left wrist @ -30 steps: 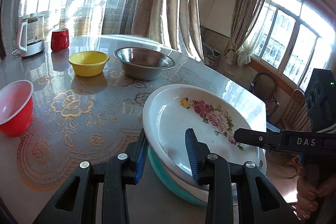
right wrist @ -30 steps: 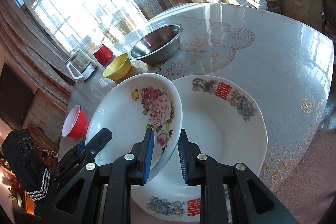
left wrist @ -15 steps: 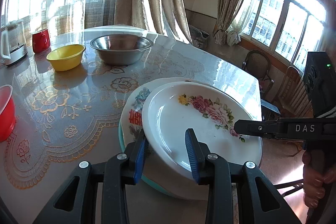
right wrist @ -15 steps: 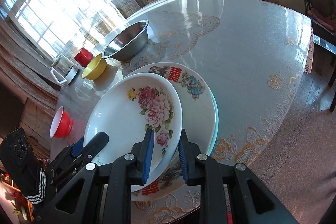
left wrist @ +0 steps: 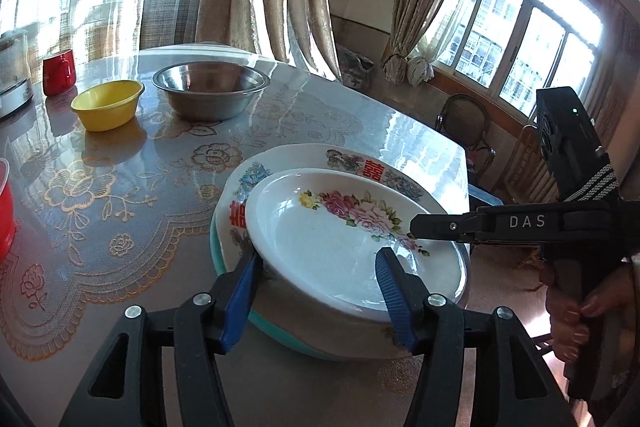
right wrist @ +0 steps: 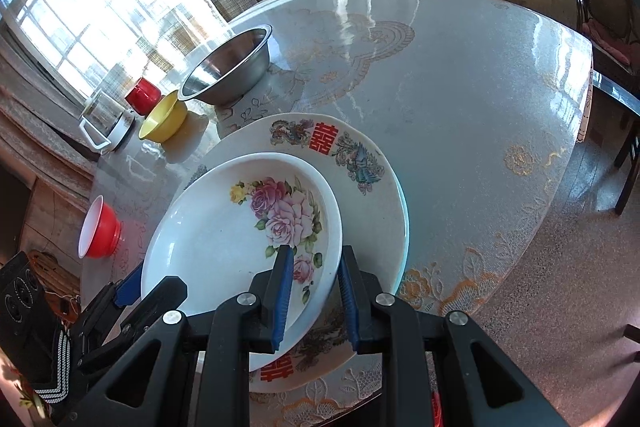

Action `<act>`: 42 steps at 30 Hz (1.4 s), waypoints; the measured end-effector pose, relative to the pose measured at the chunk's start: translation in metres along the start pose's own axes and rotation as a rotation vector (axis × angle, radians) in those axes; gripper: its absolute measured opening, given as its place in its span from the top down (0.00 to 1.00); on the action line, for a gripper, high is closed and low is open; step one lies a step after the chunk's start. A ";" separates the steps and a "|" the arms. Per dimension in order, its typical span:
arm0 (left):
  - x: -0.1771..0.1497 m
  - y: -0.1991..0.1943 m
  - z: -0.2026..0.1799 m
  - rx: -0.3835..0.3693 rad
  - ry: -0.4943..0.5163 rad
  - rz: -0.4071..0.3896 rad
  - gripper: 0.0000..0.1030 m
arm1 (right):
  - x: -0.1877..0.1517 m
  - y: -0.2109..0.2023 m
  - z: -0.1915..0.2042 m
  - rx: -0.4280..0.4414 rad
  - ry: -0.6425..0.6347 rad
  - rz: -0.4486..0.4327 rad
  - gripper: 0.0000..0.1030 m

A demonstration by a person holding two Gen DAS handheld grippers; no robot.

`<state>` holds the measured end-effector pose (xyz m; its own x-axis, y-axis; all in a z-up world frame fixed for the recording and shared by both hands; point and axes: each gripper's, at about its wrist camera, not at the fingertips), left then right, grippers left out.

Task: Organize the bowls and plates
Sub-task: 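Lower the floral plate onto the red-character plate with the right tool, then open the right tool and withdraw it from the plate stack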

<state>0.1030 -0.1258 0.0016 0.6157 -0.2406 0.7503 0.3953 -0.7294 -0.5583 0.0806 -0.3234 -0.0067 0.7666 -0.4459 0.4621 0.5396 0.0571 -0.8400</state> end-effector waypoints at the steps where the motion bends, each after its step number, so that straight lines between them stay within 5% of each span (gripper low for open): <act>1: -0.001 -0.002 -0.002 -0.009 0.002 -0.001 0.33 | 0.001 0.001 0.000 -0.002 0.004 0.001 0.78; 12: 0.002 -0.015 -0.010 0.013 0.077 -0.052 0.40 | 0.002 -0.003 0.004 -0.071 -0.044 -0.036 0.78; 20: 0.000 0.002 -0.009 0.021 0.088 -0.004 0.47 | 0.000 -0.006 0.010 -0.143 -0.101 -0.079 0.78; 25: 0.002 -0.009 -0.006 0.040 0.074 -0.045 0.34 | 0.000 -0.010 0.007 -0.117 -0.055 -0.093 0.75; 32: 0.006 -0.025 0.019 0.158 0.011 -0.113 0.15 | -0.002 -0.028 0.017 -0.087 -0.094 -0.183 0.69; 42: 0.000 -0.052 0.069 0.354 -0.124 -0.167 0.10 | -0.006 -0.018 0.043 -0.044 -0.141 -0.164 0.69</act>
<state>0.1295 -0.0436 0.0068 0.5922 -0.0423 0.8047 0.6936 -0.4817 -0.5357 0.0814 -0.2830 0.0174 0.7127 -0.3163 0.6261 0.6476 -0.0463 -0.7605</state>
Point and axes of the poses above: each gripper's, at about its wrist camera, not at the fingertips, and y roughly the way its jaws point, z to its left, x to its top, and after that the axes turned 7 degrees about -x, right-handed
